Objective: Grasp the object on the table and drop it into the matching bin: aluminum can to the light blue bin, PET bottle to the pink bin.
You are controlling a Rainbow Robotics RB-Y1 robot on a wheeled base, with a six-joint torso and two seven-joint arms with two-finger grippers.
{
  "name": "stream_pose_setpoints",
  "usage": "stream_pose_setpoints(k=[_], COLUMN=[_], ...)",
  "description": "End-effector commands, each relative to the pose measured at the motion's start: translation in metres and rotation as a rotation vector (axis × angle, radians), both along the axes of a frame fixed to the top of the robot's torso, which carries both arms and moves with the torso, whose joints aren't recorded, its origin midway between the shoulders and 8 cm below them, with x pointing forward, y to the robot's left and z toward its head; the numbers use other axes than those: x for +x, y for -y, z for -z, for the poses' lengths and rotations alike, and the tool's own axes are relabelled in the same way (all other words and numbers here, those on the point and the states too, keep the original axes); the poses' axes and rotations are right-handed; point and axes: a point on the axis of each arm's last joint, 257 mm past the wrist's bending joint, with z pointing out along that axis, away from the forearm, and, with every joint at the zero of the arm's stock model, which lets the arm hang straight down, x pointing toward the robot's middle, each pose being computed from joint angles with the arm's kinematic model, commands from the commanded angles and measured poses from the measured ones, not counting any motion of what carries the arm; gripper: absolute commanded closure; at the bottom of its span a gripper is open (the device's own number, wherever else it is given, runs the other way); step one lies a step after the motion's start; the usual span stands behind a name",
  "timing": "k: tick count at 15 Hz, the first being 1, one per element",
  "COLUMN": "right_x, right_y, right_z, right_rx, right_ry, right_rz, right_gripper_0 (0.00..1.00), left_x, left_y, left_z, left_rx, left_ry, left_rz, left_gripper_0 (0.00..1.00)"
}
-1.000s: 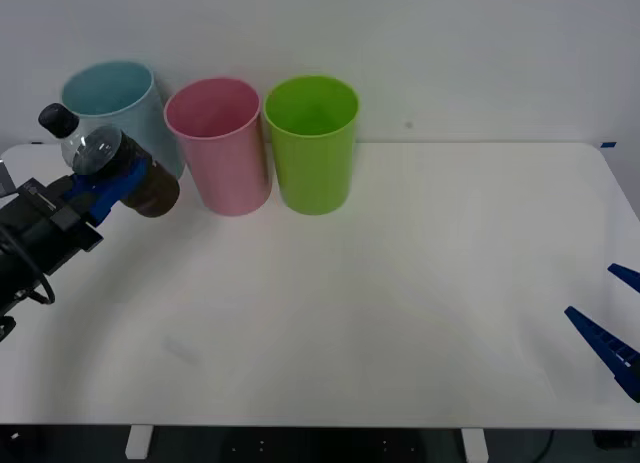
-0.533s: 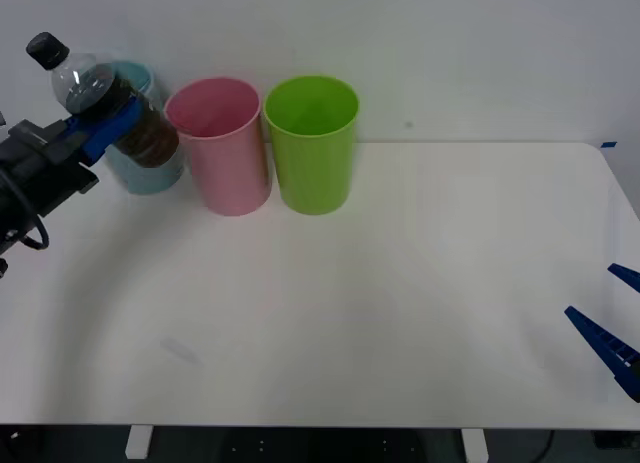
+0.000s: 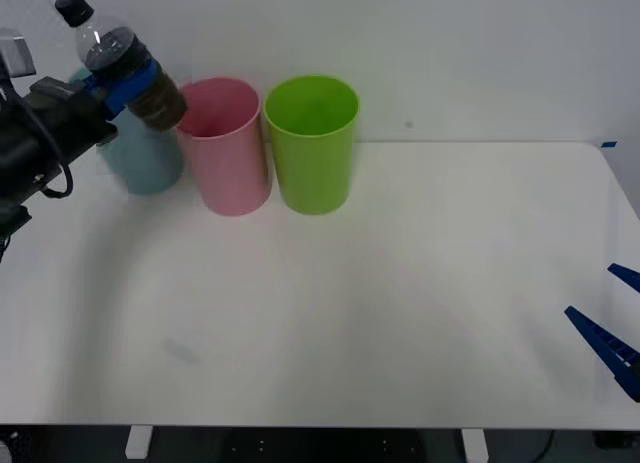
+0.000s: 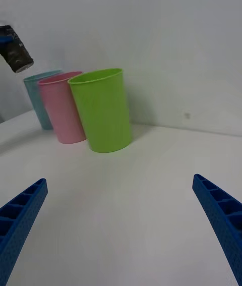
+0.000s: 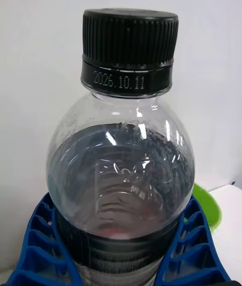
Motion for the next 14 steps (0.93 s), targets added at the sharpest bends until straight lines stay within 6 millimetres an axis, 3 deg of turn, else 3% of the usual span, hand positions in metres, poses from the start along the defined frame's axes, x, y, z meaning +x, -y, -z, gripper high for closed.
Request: stream_pose_setpoints(k=[1,9,14], right_x=[0.000,0.000,0.000], right_y=[0.000,0.000,0.000], right_z=[0.000,0.000,0.000], right_rx=[0.000,0.000,0.000], right_ry=[0.000,0.000,0.000], right_rz=[0.000,0.000,0.000], right_gripper_0=[0.00,0.00,0.00], left_x=[0.020,0.075,0.085], left_y=[0.006,0.039,0.056], left_z=[-0.003,-0.004,-0.003], left_rx=[0.023,0.107,0.113], left_ry=[-0.009,-0.042,-0.039], left_rz=[-0.008,-0.018,-0.033], left_gripper_0=[1.00,1.00,1.00])
